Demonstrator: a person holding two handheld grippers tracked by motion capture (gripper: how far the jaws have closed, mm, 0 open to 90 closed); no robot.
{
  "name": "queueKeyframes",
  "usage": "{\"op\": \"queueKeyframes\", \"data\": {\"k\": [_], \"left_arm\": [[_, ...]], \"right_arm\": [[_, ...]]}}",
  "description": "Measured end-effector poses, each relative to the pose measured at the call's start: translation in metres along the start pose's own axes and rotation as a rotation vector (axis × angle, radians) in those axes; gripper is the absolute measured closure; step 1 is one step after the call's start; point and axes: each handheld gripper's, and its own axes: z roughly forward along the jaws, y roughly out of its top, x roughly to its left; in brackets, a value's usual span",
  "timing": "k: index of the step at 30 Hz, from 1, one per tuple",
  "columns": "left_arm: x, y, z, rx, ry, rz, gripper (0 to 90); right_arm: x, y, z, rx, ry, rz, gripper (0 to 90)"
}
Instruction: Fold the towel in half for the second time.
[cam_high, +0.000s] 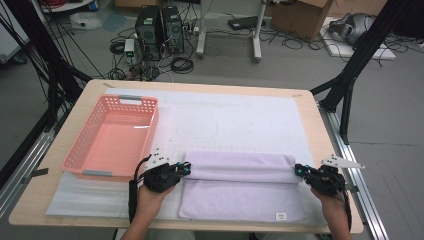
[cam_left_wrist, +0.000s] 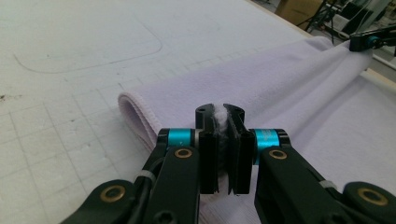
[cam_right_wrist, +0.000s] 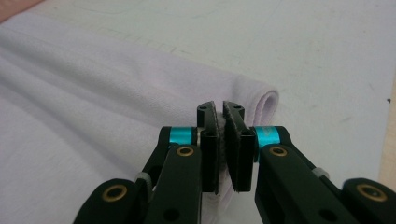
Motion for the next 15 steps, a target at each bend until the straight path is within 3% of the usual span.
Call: {"op": "queueKeyframes", "data": {"k": [3,9,15], "left_arm": [[-0.008,-0.005,-0.01,-0.017,-0.014,0.011,84.5],[-0.02,-0.02,-0.026,-0.003,-0.034,0.03,84.0],[-0.03,-0.031,-0.038,0.004,-0.041,0.043,83.9]], "right_arm": [[0.006,-0.008,-0.012,-0.015,0.007,-0.008,85.0],[0.018,-0.022,-0.032,-0.058,0.025,0.001,84.9],[0.035,-0.034,-0.05,-0.059,0.021,-0.018,85.0]]}}
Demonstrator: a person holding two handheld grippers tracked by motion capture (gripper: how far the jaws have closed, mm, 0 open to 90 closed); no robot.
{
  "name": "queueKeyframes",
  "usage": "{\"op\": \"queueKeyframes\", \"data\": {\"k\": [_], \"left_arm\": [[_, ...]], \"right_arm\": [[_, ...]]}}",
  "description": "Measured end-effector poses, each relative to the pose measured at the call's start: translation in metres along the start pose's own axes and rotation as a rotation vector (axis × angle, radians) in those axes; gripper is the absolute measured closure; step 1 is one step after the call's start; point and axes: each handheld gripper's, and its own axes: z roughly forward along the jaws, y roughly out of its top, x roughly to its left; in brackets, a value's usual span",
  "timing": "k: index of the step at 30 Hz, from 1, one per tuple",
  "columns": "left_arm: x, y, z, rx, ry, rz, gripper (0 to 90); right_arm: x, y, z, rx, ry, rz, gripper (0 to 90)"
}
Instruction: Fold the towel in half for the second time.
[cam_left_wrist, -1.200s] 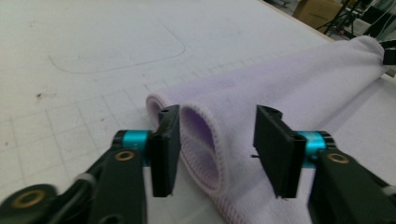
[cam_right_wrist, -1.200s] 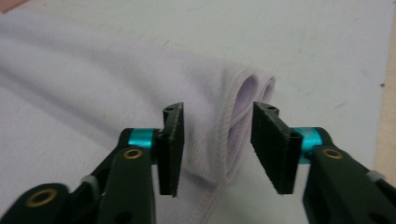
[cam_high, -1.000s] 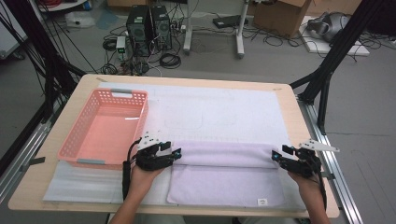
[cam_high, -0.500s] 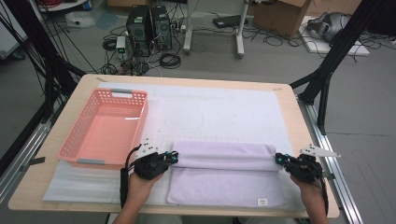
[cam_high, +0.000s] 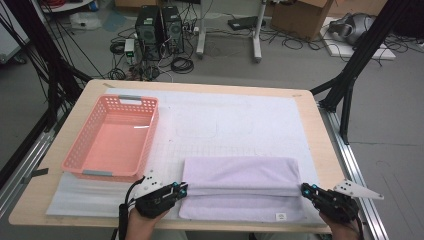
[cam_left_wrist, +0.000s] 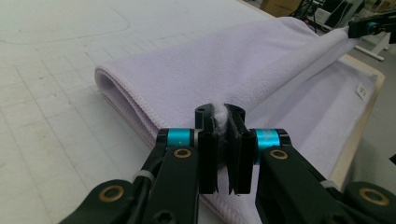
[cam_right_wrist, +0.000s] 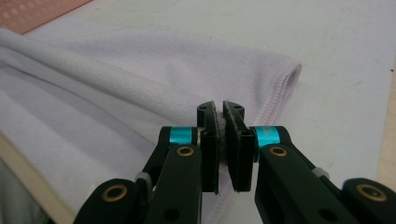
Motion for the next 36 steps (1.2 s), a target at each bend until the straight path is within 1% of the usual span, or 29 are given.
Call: {"op": "queueKeyframes", "data": {"k": [2,6,8,10,11,12,13,15,16,17,19,22,23,25,27,28,29,31,33,36], "left_arm": [[-0.004,-0.002,-0.005,-0.004,-0.01,-0.002,83.9],[-0.011,-0.007,-0.012,-0.001,-0.017,0.013,83.2],[-0.013,-0.01,-0.014,0.012,-0.018,0.012,79.8],[-0.011,-0.011,-0.015,0.022,-0.024,0.0,73.0],[-0.01,-0.012,-0.016,0.023,-0.03,-0.014,66.5],[-0.01,-0.012,-0.016,0.014,-0.037,-0.026,59.0],[-0.009,-0.011,-0.018,0.005,-0.04,-0.029,53.4],[-0.009,-0.009,-0.02,-0.032,-0.038,-0.022,48.4],[-0.009,-0.007,-0.021,-0.05,-0.032,-0.025,45.7],[-0.008,-0.005,-0.022,-0.066,-0.03,-0.028,43.7],[-0.007,-0.002,-0.023,-0.083,-0.017,-0.022,42.8],[-0.002,-0.001,-0.022,-0.094,0.007,-0.025,42.7],[0.0,-0.001,-0.021,-0.091,0.017,-0.027,42.8],[0.005,0.001,-0.017,-0.084,0.031,-0.022,44.3],[0.011,0.003,-0.01,-0.076,0.049,-0.023,46.0],[0.014,0.006,-0.005,-0.072,0.058,-0.028,46.7],[0.017,0.009,0.0,-0.064,0.058,-0.024,47.7],[0.025,0.015,0.012,-0.047,0.074,-0.022,48.2],[0.033,0.021,0.024,-0.031,0.084,-0.042,47.4],[0.042,0.03,0.044,0.01,0.094,-0.032,44.6]], "right_arm": [[0.004,-0.004,-0.005,-0.001,0.001,0.001,85.0],[0.01,-0.01,-0.014,0.007,0.004,-0.016,85.0],[0.012,-0.014,-0.016,0.018,0.011,-0.017,84.8],[0.013,-0.017,-0.017,0.031,0.01,-0.023,84.4],[0.013,-0.018,-0.017,0.039,0.02,-0.025,83.6],[0.013,-0.019,-0.017,0.054,0.026,-0.023,80.9],[0.012,-0.019,-0.018,0.065,0.031,-0.014,75.7],[0.01,-0.019,-0.021,0.054,0.039,0.001,65.3],[0.009,-0.017,-0.023,0.033,0.033,0.012,61.5],[0.009,-0.014,-0.025,0.01,0.029,0.028,60.4],[0.01,-0.009,-0.026,-0.019,0.02,0.014,59.1],[0.012,-0.007,-0.023,-0.02,0.004,-0.007,58.7],[0.012,-0.007,-0.022,-0.021,-0.001,-0.001,58.5],[0.011,-0.006,-0.016,-0.011,-0.016,-0.006,59.5],[0.012,-0.004,-0.007,0.011,-0.013,-0.033,61.4],[0.013,-0.003,-0.002,0.021,-0.02,-0.051,61.7],[0.012,-0.001,0.004,0.032,-0.021,-0.061,61.9],[0.007,0.005,0.015,0.038,-0.042,-0.075,61.8],[-0.001,0.012,0.026,0.05,-0.049,-0.059,62.3],[-0.013,0.021,0.043,0.069,-0.059,-0.047,62.4]]}}
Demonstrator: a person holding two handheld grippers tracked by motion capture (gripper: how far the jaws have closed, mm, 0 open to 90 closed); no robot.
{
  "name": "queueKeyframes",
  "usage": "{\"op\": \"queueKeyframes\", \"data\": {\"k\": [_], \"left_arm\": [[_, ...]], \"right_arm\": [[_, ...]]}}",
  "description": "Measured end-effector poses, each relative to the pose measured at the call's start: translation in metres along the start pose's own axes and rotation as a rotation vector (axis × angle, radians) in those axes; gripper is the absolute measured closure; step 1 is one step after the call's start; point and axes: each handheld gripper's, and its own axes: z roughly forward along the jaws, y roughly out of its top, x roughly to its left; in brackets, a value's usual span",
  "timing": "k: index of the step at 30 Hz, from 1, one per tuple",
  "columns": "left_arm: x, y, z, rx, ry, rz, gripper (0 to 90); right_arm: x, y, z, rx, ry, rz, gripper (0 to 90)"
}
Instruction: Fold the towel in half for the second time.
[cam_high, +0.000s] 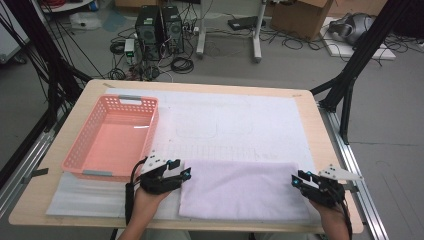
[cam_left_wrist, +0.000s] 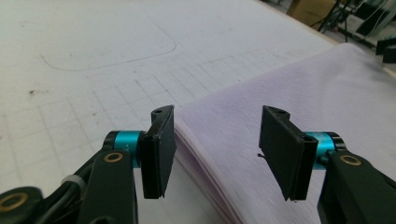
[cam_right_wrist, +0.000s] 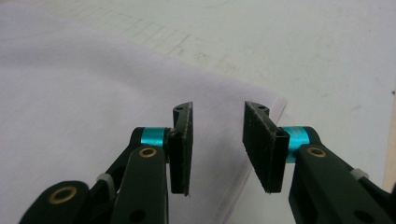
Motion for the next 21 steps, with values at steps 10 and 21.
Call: {"op": "queueKeyframes", "data": {"k": [10,21], "left_arm": [[0.019,0.015,0.044,0.171,0.051,-0.028,35.1],[0.012,0.024,0.028,0.036,0.101,-0.002,82.7]], "right_arm": [[-0.041,0.017,0.052,0.154,-0.02,0.075,32.7],[-0.036,0.012,0.031,-0.015,0.016,0.042,80.6]]}}
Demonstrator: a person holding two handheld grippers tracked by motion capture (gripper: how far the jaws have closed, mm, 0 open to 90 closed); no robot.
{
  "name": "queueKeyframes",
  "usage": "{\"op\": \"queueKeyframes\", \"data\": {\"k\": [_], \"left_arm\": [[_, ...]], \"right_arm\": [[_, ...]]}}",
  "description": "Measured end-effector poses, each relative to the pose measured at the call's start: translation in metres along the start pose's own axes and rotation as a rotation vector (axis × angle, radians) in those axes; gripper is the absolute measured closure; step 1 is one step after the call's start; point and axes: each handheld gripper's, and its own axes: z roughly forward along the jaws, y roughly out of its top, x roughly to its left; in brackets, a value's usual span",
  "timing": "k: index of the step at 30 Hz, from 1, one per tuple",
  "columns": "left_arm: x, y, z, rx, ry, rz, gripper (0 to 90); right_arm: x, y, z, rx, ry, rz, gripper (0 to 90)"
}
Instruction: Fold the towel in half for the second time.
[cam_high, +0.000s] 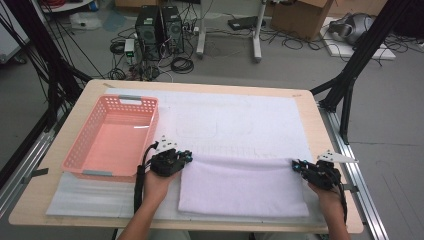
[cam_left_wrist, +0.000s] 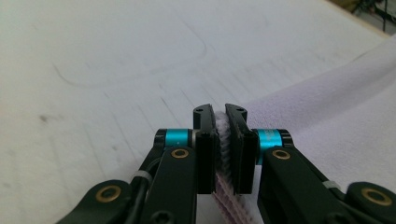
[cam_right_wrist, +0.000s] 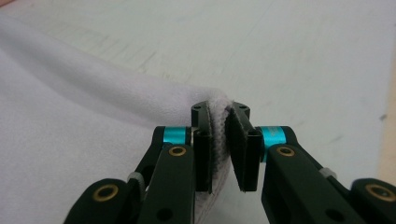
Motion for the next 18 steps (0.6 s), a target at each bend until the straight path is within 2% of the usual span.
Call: {"op": "queueKeyframes", "data": {"k": [2,5,8,12,13,14,17,18], "left_arm": [[0.0,0.004,0.0,-0.013,0.035,0.011,82.6],[0.007,0.009,0.003,-0.031,0.06,-0.005,82.5],[0.011,0.013,0.009,-0.033,0.084,0.004,82.4],[0.016,0.015,0.018,-0.047,0.106,-0.023,81.0],[0.016,0.015,0.019,-0.048,0.113,-0.029,77.7],[0.016,0.015,0.02,-0.048,0.126,-0.039,69.5],[0.013,0.014,0.018,-0.045,0.082,-0.044,51.4],[0.011,0.014,0.015,-0.034,0.07,-0.035,47.9]], "right_arm": [[0.004,0.007,0.002,-0.03,-0.039,-0.023,80.5],[0.01,0.019,0.01,-0.041,-0.093,-0.054,80.4],[0.01,0.03,0.021,-0.035,-0.122,-0.054,80.3],[0.008,0.039,0.035,-0.024,-0.155,-0.029,80.1],[0.007,0.04,0.038,-0.018,-0.159,-0.018,79.2],[0.006,0.041,0.042,-0.012,-0.163,-0.012,75.5],[0.004,0.039,0.046,0.008,-0.18,0.019,56.4],[0.003,0.039,0.044,0.0,-0.171,0.031,53.6]]}}
